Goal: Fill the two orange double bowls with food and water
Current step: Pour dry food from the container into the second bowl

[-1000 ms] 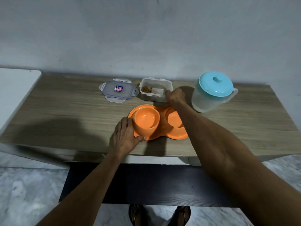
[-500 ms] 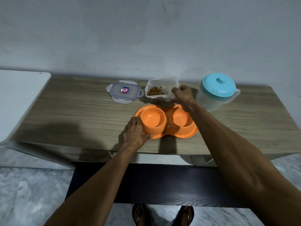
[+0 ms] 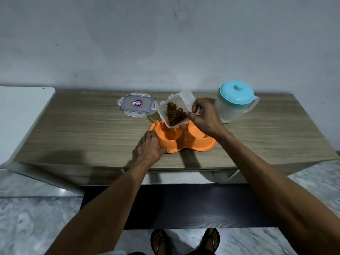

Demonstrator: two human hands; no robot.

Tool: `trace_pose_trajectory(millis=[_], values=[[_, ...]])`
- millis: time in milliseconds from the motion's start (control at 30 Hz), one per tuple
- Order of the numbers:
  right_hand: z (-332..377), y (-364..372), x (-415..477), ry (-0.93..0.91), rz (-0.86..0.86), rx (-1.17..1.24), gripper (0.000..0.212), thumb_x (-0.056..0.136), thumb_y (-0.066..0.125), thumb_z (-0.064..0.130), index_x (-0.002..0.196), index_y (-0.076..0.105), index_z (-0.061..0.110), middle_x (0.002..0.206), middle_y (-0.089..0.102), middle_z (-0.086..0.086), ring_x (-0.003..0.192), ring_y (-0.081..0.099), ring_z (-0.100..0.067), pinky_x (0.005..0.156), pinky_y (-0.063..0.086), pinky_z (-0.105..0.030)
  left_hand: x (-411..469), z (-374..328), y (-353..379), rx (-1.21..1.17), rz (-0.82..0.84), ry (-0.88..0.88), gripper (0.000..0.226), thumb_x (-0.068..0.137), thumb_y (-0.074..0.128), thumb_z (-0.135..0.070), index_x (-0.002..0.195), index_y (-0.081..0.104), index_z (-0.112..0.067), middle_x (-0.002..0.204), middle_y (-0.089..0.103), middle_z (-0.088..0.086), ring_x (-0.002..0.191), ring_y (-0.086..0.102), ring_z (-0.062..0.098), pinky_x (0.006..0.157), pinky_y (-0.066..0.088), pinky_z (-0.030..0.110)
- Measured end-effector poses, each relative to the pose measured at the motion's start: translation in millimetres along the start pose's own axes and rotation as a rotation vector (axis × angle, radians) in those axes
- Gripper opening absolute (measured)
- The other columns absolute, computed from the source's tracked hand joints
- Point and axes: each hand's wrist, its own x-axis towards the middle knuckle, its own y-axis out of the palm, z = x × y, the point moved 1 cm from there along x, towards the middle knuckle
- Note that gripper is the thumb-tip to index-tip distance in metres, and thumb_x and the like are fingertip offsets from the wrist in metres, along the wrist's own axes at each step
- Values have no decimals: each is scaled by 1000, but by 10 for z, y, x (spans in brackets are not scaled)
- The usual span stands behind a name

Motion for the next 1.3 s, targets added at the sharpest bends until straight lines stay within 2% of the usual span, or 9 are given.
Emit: trace_pose_trajectory(millis=[100, 233, 333, 400, 500, 700, 1167, 1300], values=[[-24, 36, -106, -128, 0, -71, 20, 78, 71, 15, 79, 51, 10, 95, 55, 1, 88, 52, -17, 66, 41, -24, 12, 8, 11, 6, -9, 2, 101, 73, 77, -49, 149, 23, -11, 152, 33, 11, 141, 33, 30, 114, 33, 45], [-69, 93, -239, -247, 18, -102, 25, 77, 70, 15, 79, 45, 19, 111, 56, -7, 100, 55, -26, 81, 50, -39, 29, 21, 29, 1, -14, -1, 101, 71, 79, -48, 148, 25, -11, 149, 36, 11, 138, 36, 31, 112, 35, 47], [-87, 133, -304, -288, 54, -167, 28, 78, 71, 15, 83, 44, 22, 127, 53, -13, 113, 53, -30, 87, 48, -34, 30, 26, 32, -18, -9, -3, 103, 71, 80, -46, 149, 22, -14, 151, 34, 10, 139, 36, 31, 111, 37, 49], [-95, 155, -336, -311, 73, -213, 25, 78, 72, 13, 85, 48, 16, 133, 51, -17, 120, 50, -33, 92, 41, -27, 30, 27, 34, -14, -12, -7, 102, 71, 80, -46, 149, 22, -14, 153, 33, 9, 140, 35, 31, 110, 37, 50], [-72, 167, -381, -371, 78, -275, 24, 80, 75, 11, 86, 51, 10, 136, 51, -22, 127, 47, -37, 96, 35, -28, 38, 32, 46, -6, -16, -7, 99, 73, 78, -45, 149, 23, -14, 153, 33, 11, 140, 35, 32, 110, 37, 51], [-28, 158, -405, -421, 106, -317, 25, 80, 75, 11, 87, 52, 7, 136, 51, -23, 123, 49, -40, 93, 45, -39, 49, 24, 54, 17, -26, -8, 94, 74, 77, -46, 146, 28, -11, 150, 36, 13, 138, 38, 33, 112, 35, 47], [43, 190, -437, -590, 90, -449, 26, 74, 76, 3, 88, 54, 3, 134, 53, -25, 120, 51, -40, 86, 51, -40, 47, 17, 60, 46, -15, -22, 92, 77, 75, -45, 147, 25, -13, 146, 42, 15, 134, 42, 35, 109, 38, 47], [19, 234, -432, -640, 89, -509, 25, 74, 76, 4, 87, 55, 2, 132, 56, -25, 118, 52, -37, 85, 49, -37, 42, 7, 52, 46, -2, -33, 98, 77, 75, -46, 150, 18, -15, 150, 38, 13, 136, 39, 35, 110, 38, 48]])
